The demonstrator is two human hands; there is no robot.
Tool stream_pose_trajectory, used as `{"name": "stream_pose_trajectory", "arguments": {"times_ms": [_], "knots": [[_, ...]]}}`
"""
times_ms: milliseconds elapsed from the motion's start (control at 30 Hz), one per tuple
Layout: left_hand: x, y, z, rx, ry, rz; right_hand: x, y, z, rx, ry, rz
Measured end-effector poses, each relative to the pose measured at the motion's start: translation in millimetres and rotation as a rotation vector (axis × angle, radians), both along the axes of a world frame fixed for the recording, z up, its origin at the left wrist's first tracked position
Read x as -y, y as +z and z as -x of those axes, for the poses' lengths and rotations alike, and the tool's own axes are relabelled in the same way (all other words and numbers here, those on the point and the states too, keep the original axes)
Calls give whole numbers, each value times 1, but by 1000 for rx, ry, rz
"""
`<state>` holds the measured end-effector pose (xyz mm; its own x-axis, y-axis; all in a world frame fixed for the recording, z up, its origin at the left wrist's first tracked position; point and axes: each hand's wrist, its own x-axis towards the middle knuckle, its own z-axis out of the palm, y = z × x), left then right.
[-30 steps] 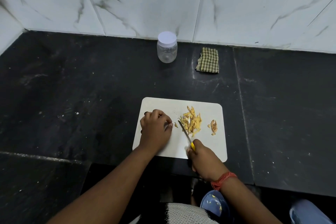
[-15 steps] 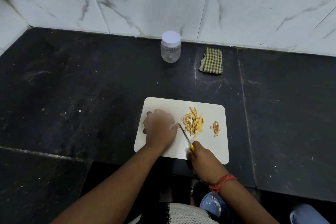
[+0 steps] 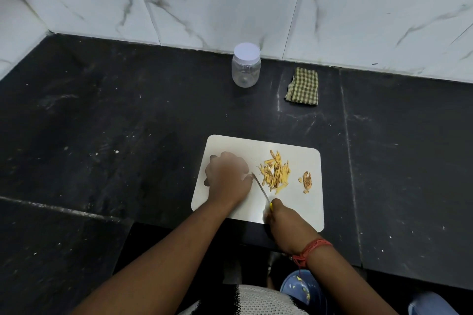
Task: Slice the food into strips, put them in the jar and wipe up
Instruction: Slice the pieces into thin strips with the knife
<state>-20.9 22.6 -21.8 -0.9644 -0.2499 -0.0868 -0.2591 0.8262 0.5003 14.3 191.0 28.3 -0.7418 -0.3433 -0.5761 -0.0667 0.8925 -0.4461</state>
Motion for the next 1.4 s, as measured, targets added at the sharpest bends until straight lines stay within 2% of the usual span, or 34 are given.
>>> {"name": "stream_pose_trajectory", "arguments": {"times_ms": [467,567,667,800,967,1133,1400], "knots": [[-4,4,0,30,50,-28,-10,-1,-15,9,3,-35],[-2,5,-1,38,29,-40,-15,0,-17,62,-74,82],[1,6,-5,19,-17,-20,-17,7,-19,238,-295,283],[-1,3,-14,-66,-89,66,-19,16,-19,290,-425,421],[-7,3,-13,-93,-67,144,-21,22,-10,233,-437,436],[-14,3,-6,-115,-111,207,-23,22,-7,254,-472,468],[-18,-3,-3,-157,-168,169,-26,21,-3,223,-512,518]]}}
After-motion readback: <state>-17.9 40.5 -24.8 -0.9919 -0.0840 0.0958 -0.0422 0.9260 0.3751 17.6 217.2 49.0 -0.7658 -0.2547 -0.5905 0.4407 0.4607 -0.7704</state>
